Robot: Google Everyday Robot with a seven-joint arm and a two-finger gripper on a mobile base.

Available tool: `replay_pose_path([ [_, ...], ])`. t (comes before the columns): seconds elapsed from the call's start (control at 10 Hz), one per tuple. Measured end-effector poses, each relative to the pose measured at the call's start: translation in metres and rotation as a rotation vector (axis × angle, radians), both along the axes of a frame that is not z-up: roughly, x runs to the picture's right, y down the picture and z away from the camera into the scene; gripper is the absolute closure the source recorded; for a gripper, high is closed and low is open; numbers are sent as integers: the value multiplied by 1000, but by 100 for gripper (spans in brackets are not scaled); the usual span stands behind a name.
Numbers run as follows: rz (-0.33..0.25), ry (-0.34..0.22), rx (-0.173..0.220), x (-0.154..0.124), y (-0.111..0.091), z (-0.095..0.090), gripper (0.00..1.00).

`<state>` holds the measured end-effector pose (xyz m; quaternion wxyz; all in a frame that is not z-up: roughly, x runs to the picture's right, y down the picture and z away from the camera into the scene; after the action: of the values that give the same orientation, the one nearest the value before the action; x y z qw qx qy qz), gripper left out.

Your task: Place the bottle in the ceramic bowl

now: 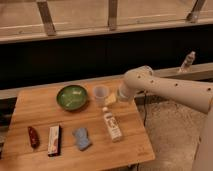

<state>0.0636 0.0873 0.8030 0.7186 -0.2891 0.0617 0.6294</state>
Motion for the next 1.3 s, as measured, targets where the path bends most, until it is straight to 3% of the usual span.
replay_pose_path([
  [0.3,-31,-55,-36,-13,18,24,20],
  [0.5,-33,-78,-68,-18,25,28,20],
  [1.0,-41,-80,-74,-19,26,29,20],
  [1.3,-62,-108,-109,-33,48,37,20],
])
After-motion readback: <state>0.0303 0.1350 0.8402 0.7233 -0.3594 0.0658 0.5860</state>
